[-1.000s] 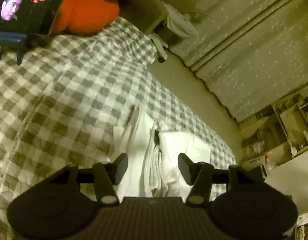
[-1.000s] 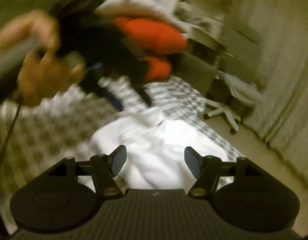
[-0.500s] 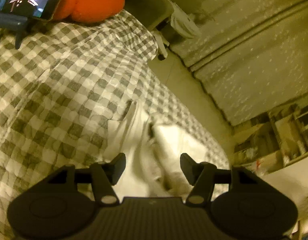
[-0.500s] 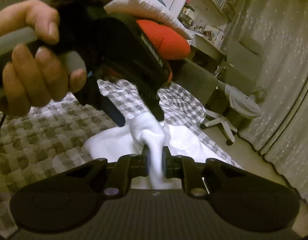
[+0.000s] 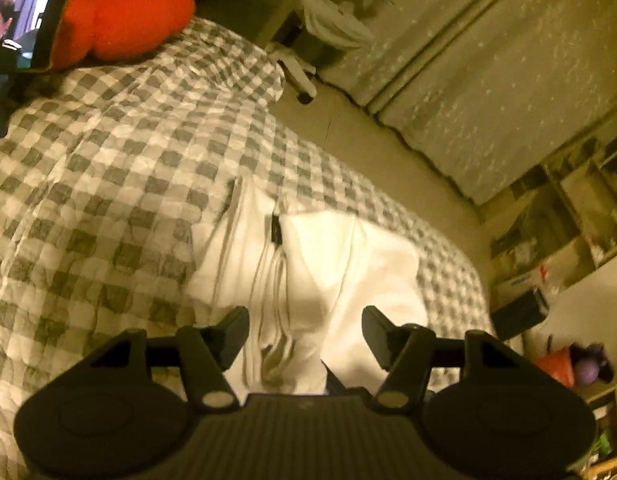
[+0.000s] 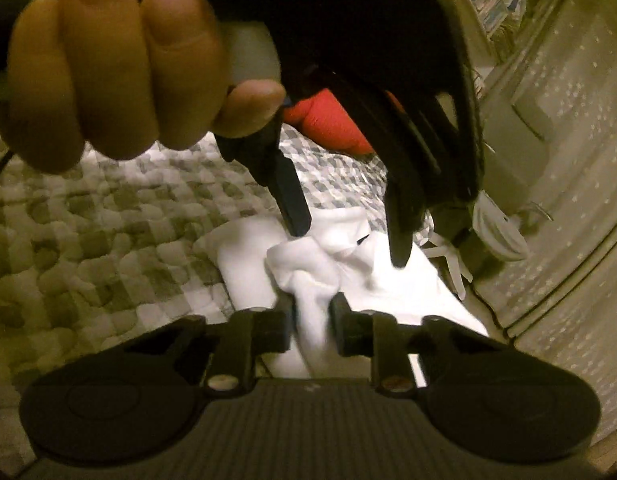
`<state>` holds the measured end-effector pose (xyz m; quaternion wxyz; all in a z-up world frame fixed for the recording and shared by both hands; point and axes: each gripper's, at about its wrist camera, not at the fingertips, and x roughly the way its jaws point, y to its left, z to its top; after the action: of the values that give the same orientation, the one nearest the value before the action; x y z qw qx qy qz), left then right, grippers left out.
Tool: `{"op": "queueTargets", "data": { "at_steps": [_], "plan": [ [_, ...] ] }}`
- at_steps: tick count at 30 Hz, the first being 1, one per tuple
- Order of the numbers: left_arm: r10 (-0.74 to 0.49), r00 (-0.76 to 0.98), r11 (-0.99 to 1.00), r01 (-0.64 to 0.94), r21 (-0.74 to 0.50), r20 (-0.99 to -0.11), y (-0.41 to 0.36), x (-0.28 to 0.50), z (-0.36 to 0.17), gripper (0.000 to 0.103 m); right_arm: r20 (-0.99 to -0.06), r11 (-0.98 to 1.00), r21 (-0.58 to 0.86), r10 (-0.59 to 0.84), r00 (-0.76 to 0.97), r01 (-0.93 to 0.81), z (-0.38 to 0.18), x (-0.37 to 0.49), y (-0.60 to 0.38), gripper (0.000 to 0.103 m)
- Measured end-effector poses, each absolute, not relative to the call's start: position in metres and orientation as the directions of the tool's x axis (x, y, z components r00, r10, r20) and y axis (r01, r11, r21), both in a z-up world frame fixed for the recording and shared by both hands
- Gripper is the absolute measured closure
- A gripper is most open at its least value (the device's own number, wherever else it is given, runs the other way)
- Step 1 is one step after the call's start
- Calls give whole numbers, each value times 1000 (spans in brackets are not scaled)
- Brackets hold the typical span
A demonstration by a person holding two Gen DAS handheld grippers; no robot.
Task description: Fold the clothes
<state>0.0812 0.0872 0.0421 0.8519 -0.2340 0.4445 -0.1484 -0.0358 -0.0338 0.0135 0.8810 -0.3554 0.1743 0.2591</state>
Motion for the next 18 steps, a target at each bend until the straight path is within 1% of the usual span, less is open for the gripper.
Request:
{"op": "queueTargets", "data": {
  "at_steps": [2,4,8,10,13,14,15,16,17,18],
  "plan": [
    [-454,559,849,36,-527,-694,90,83,39,44,-486,628,-521,339,805,-578,15,-37,-33,84],
    [-460,561,842,30,-538,-689,94,85,38,44,-470,674,-467,359,806,-573,23,-39,-39,87],
    [-518,559,789,19,-614,-647,105,86,38,40,-411,760,-343,406,816,-551,50,-36,-54,88],
    [-538,547,768,7,-640,-641,107,89,35,40,-399,766,-340,408,821,-546,52,-37,-53,88],
    [-524,544,778,-10,-629,-656,101,92,29,42,-397,761,-358,401,826,-541,50,-36,-46,88],
    [-508,550,784,-23,-620,-663,99,93,29,43,-398,757,-365,399,826,-542,49,-35,-44,88],
    [-499,556,788,-27,-615,-664,98,92,29,50,-396,752,-379,396,828,-540,48,-36,-41,88],
    [-491,565,793,-26,-609,-663,96,92,29,54,-395,745,-396,390,832,-537,46,-36,-39,88],
    [-483,572,800,-20,-600,-663,94,93,30,64,-395,738,-410,385,834,-535,41,-34,-36,88],
    [-476,578,807,-12,-591,-662,92,93,31,71,-396,734,-419,383,835,-535,37,-31,-35,88]
  ]
}}
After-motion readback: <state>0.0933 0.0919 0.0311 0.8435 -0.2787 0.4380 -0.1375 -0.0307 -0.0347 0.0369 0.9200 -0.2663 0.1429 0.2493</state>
